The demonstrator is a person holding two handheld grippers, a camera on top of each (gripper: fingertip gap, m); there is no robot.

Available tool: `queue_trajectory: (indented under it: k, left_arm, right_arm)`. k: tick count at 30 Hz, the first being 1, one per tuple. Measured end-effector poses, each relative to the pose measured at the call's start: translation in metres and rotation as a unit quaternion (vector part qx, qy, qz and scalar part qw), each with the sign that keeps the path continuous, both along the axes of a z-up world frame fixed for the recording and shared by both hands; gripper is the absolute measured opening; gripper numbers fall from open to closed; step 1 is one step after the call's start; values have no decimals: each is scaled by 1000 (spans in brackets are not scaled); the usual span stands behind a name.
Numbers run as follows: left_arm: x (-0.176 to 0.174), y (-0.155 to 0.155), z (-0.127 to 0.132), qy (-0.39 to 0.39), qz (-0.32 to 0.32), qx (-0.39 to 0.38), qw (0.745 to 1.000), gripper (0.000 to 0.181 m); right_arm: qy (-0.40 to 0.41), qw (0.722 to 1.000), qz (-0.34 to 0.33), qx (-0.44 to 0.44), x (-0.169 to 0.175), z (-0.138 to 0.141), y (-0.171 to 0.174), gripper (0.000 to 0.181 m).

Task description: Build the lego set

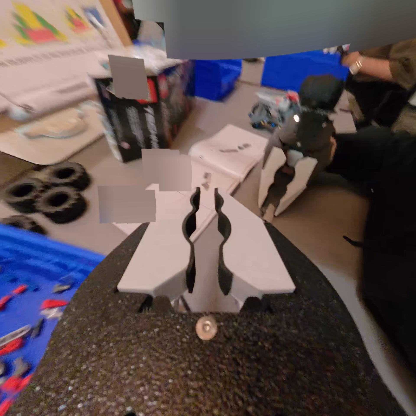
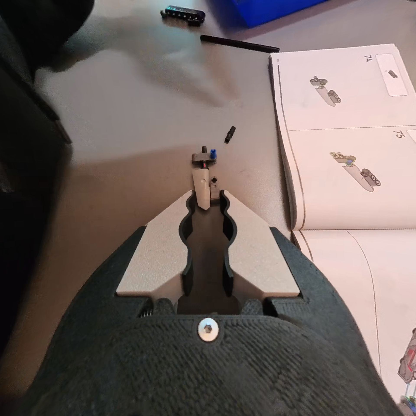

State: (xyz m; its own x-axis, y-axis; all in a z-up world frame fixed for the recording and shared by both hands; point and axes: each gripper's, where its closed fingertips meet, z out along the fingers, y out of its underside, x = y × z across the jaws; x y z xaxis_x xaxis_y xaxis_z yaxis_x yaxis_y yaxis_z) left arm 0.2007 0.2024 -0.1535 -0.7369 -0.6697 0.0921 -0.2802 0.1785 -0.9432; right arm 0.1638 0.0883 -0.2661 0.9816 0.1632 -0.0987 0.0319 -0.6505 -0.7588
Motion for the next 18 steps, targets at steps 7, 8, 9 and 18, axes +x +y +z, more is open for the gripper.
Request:
queue_trajectory:
  k: [7,8,9,18]
  left_arm:
    - [-2,152,76,-77,232,-67,967,16]
    - [-5,174,76,-75,260,-57,961,18]
    - [-7,196,76,-78,290,-43,953,21]
    - [-53,322,49,-120,510,70,849,25]
  right_arm:
    - [-47,999,7,5,-2,-1,0,25]
    - [-50,999,7,5,-2,-1,0,24]
    - [-51,999,7,5,-2,-1,0,24]
    - [-43,999,10,4,-3,-1,0,27]
